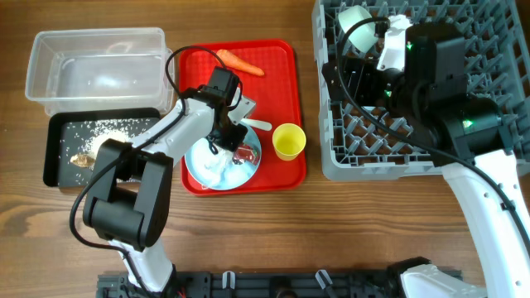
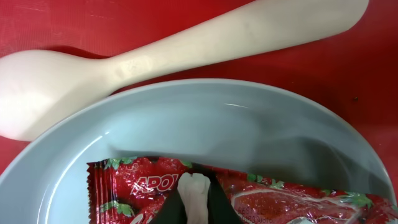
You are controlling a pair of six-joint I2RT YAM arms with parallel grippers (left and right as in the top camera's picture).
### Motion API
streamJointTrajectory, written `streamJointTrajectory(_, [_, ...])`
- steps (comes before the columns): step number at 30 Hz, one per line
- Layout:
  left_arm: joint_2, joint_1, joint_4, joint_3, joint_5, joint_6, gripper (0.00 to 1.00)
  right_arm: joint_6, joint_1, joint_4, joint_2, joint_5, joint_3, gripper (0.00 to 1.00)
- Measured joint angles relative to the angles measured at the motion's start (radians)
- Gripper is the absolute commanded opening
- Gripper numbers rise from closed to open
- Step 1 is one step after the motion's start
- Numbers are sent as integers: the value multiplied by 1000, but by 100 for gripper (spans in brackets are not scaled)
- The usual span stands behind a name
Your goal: Sort waste into correct bins and load items into the dishwasher rack
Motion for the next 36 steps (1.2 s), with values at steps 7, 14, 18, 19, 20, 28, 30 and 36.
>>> streamJointTrajectory(7, [-10,16,-46,44,-7,-98,4,0,0,-4,0,0,0,94])
streamJointTrajectory(14, [-167,115,-59,154,-11,-220,4,0,0,-10,0,0,0,94])
streamJointTrajectory(18, [-284,187,-45,171,-15,-269,4,0,0,-12,0,0,0,94])
streamJointTrajectory(19, [-312,214,-35,172,-23,-288,4,0,0,-12,0,0,0,94])
streamJointTrajectory(20, [-324,230,-29,174,-28,-299,4,0,0,-12,0,0,0,94])
streamJointTrajectory(28, [-310,452,209,175,-82,-373,4,0,0,-14,0,0,0,94])
streamJointTrajectory(30, [-282,493,302,177,-90,-379,22,0,0,-14,1,0,0,94])
streamJointTrajectory(36, [-117,541,535,178,-94,-391,100,-3,0,-21,19,3,0,94])
